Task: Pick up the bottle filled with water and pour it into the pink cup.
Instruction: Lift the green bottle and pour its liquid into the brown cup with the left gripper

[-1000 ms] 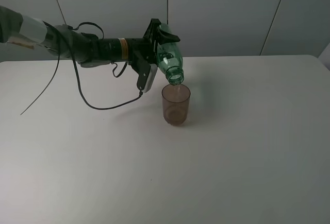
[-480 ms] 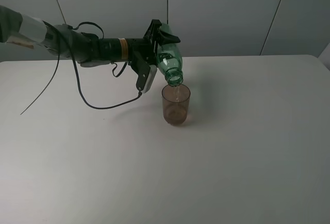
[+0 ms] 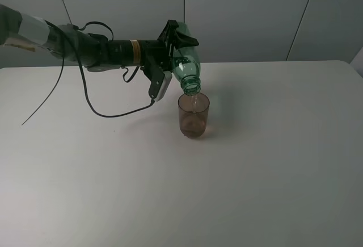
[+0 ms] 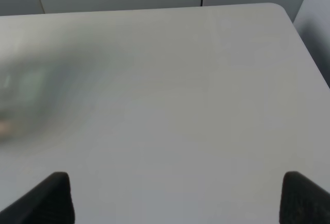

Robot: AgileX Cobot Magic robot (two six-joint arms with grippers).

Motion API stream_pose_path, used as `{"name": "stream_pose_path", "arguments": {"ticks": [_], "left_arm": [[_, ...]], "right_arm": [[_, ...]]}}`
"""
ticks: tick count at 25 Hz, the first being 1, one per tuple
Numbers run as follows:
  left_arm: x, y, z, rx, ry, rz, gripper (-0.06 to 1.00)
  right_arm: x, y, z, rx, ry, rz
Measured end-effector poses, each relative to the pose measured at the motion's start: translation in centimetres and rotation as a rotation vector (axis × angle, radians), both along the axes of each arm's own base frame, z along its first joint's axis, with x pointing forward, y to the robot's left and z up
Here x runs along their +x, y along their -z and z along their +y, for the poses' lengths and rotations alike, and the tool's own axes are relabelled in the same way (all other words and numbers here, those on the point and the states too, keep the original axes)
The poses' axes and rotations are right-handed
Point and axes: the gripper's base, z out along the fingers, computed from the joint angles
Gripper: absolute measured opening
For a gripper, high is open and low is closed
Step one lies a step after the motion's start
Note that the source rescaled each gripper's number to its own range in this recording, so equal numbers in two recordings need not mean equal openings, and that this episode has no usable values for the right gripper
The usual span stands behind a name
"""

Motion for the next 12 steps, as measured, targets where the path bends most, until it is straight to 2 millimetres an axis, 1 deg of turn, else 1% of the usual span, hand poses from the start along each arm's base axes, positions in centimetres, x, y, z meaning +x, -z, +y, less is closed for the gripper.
{"name": "stream_pose_path", "arguments": {"ticks": [4,12], "left_arm": [[-0.04,-0.38,0.0,0.005,0.005,-0.012,0.01],[-0.04,-0.37,0.0,0.006,0.006,-0.012,0.01]], "right_arm": [[0.0,0.0,0.0,0.0,0.0,0.0],[0.0,0.0,0.0,0.0,0.0,0.0]]}}
